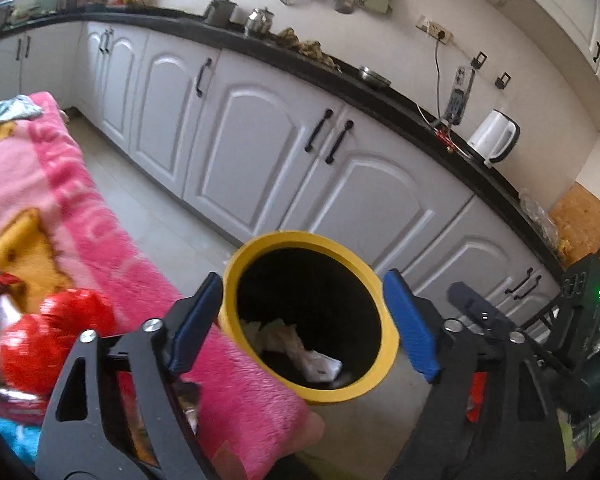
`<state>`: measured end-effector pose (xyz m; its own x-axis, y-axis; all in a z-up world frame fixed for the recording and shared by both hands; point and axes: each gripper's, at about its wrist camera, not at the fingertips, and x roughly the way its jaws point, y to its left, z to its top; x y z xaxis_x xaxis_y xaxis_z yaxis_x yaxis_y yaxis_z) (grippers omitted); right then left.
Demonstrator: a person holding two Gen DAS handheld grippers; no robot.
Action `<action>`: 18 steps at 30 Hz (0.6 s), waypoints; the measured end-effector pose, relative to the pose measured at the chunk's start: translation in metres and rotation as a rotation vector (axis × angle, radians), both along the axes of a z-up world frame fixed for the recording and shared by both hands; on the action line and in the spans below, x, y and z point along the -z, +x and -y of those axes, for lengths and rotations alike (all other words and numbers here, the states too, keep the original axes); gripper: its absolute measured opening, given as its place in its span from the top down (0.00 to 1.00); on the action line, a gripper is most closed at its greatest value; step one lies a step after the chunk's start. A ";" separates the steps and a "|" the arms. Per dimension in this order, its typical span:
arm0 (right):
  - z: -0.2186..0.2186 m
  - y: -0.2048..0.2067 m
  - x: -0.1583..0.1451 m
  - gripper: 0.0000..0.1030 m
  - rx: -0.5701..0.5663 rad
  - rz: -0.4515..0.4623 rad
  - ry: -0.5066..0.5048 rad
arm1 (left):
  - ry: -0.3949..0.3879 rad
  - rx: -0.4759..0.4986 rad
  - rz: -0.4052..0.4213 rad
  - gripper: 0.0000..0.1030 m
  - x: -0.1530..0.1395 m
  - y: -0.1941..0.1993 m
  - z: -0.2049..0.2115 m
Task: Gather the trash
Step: 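Carry both white bags over the yellow bin and open both tools, then move both tools back over the remaining trash on the blanket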
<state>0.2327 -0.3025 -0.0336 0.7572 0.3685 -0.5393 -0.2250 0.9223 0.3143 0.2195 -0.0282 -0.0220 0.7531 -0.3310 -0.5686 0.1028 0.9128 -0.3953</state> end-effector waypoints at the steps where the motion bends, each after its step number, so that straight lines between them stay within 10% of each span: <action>1: -0.002 -0.003 -0.004 0.21 -0.006 0.011 -0.003 | 0.001 -0.010 0.008 0.22 -0.003 -0.003 -0.004; 18: -0.057 -0.036 -0.045 0.15 -0.155 0.115 -0.023 | -0.006 -0.198 0.136 0.11 -0.053 -0.059 -0.086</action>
<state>0.1963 -0.2454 0.0110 0.7496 0.4741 -0.4618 -0.3980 0.8804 0.2578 0.1602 0.0573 0.0313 0.8731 -0.1727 -0.4559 -0.0249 0.9181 -0.3955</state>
